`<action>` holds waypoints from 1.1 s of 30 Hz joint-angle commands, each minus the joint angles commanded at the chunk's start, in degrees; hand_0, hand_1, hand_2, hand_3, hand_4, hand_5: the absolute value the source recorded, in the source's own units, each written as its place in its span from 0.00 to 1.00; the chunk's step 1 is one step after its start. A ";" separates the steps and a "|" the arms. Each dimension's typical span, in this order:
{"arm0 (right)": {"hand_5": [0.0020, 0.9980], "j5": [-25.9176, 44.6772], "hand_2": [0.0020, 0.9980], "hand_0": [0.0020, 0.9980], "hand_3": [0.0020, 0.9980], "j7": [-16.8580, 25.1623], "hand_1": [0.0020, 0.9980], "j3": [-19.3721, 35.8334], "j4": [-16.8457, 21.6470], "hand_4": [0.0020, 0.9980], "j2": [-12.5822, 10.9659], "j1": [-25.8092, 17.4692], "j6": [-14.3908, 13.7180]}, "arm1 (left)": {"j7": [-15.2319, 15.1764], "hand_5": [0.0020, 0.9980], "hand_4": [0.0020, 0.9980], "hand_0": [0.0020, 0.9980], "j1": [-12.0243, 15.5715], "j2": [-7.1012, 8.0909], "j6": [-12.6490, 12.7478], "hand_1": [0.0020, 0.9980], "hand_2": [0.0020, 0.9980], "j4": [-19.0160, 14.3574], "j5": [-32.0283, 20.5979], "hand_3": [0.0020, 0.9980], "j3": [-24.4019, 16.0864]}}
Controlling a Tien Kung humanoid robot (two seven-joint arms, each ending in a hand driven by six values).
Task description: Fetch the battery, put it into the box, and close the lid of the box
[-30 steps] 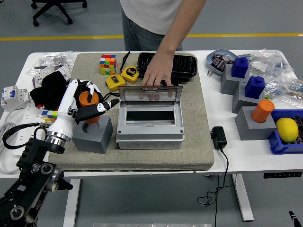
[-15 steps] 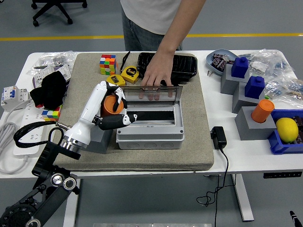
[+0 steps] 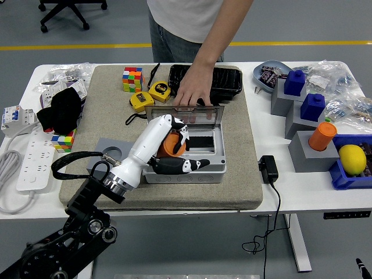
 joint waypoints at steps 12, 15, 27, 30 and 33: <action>1.00 -0.40 0.74 0.84 0.80 -0.11 0.75 0.02 0.00 1.00 0.04 0.25 0.05 | -1.41 0.15 1.00 0.03 -6.49 -1.63 1.59 0.00 0.02 7.41 -2.74 0.01 5.01; 1.00 -0.51 0.74 0.84 0.80 -0.12 0.75 0.05 0.00 1.00 0.04 0.31 0.06 | -1.73 0.15 1.00 0.03 -7.91 -2.25 1.94 0.00 0.02 9.48 -3.23 0.01 5.89; 1.00 -0.68 0.74 0.84 0.80 -0.19 0.75 -0.04 0.00 1.00 -0.01 0.52 0.09 | -3.77 0.15 1.00 0.03 -12.36 -4.20 3.68 0.00 0.02 17.90 -5.58 0.01 8.53; 1.00 -0.76 0.74 0.84 0.80 -0.25 0.75 -0.07 0.00 1.00 -0.04 0.51 0.10 | -4.09 0.15 1.00 0.03 -13.34 -4.70 3.84 0.00 0.02 19.80 -5.72 0.01 8.40; 1.00 -0.85 0.74 0.84 0.80 -0.25 0.75 -0.09 0.00 1.00 -0.04 0.48 0.14 | -4.23 0.15 1.00 0.03 -14.15 -5.08 3.87 0.00 0.02 21.48 -5.56 0.01 8.24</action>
